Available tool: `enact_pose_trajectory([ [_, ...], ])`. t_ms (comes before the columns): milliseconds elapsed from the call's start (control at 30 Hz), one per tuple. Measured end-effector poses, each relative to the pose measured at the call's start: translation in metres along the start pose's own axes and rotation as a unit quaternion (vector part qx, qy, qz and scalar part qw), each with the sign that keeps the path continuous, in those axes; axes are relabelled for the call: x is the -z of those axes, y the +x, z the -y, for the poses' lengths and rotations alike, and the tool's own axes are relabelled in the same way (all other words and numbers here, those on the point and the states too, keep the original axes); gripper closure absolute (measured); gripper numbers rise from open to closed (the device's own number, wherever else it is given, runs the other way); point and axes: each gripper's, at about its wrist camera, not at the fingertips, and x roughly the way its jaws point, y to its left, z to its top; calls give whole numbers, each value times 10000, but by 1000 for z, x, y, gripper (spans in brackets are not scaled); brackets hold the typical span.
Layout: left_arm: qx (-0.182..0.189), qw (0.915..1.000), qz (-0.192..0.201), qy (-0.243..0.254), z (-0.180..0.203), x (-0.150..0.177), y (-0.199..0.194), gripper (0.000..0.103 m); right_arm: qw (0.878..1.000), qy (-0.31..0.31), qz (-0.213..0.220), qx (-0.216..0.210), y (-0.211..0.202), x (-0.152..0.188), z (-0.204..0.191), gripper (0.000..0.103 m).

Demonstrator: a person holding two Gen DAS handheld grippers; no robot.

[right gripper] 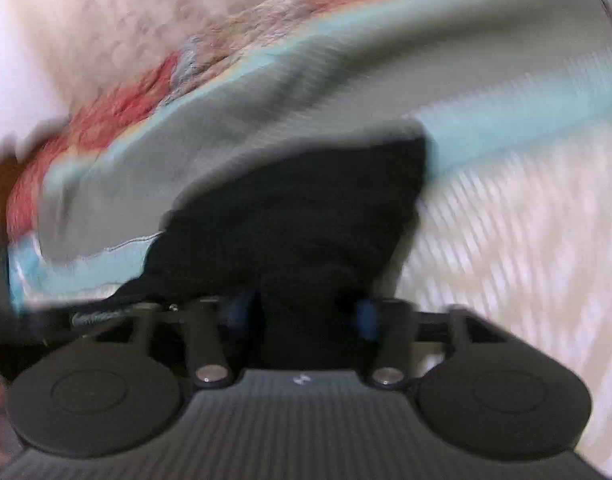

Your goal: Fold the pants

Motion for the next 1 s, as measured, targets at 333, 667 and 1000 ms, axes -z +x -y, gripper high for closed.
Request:
enact_pose_trajectory([
  [333, -602, 9978, -145, 240, 15, 9, -50, 13, 9985, 422, -42, 334, -34, 14, -8, 39],
  [667, -995, 9918, -189, 781, 38, 81, -146, 12, 9909, -458, -456, 1177, -80, 63, -49, 39],
  [1000, -1470, 9854, 124, 850, 33, 141, -226, 0, 9814, -1068, -435, 1537, -130, 124, -90, 21],
])
